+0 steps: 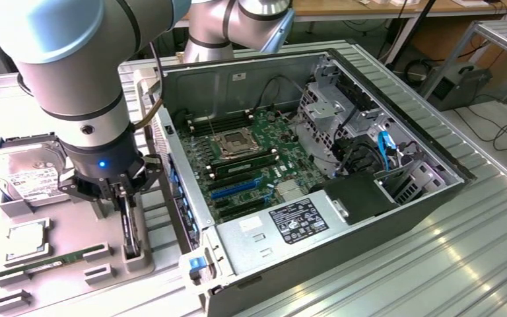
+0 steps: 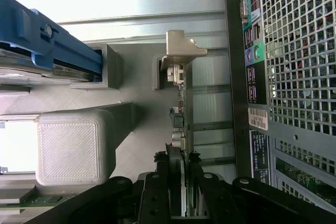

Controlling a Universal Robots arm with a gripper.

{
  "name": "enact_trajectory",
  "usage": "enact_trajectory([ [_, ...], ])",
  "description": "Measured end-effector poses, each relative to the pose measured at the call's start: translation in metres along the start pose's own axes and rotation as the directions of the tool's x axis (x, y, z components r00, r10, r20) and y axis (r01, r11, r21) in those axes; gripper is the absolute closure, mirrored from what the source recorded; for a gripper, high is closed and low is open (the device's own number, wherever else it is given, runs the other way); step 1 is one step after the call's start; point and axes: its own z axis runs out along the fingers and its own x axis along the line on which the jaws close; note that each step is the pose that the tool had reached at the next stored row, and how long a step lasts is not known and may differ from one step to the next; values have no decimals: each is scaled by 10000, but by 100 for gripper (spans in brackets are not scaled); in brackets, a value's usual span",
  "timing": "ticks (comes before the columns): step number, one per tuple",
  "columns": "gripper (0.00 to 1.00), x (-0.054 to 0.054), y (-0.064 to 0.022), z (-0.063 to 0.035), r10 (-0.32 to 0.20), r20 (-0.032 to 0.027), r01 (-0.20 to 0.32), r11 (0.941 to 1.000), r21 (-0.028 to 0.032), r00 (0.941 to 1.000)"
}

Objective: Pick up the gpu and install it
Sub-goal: 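Pick up the gpu and move the gpu toward the slot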

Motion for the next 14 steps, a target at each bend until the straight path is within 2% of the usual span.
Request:
enact_trajectory([
  [14,74,0,0,0,0,1,0,10000,0,10000],
])
